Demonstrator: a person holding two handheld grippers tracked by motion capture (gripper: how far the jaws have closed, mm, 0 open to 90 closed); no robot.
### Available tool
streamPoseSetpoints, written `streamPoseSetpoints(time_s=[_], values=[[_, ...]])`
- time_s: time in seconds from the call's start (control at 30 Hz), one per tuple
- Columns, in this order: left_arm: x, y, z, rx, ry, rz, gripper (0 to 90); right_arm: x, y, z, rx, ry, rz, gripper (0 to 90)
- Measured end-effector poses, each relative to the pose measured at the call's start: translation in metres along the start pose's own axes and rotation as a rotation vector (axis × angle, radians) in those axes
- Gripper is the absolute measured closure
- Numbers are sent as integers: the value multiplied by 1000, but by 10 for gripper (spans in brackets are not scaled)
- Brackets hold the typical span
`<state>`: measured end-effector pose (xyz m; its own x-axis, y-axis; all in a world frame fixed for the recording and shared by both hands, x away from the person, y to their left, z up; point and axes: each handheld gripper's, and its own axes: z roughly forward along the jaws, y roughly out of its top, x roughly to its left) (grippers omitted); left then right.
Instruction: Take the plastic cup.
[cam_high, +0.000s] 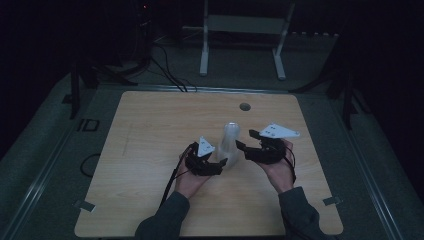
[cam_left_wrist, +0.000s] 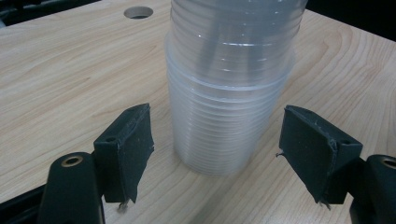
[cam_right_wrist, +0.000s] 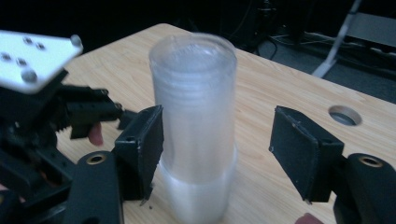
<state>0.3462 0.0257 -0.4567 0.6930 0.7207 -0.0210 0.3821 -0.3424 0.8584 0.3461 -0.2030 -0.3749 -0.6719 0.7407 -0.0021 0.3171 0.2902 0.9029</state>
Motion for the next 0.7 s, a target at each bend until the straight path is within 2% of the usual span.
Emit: streamPoseSetpoints(time_s=[0.3, 0.47, 0.7], values=[[-1, 0, 0, -22, 0, -1, 257, 7, 13, 20, -11, 30, -14, 305], [-1, 0, 1, -33, 1, 2, 256, 6, 15, 35, -2, 36, -17, 297], [-2, 2, 6, -37, 0, 1, 221, 7, 15, 46, 9, 39, -28, 352]])
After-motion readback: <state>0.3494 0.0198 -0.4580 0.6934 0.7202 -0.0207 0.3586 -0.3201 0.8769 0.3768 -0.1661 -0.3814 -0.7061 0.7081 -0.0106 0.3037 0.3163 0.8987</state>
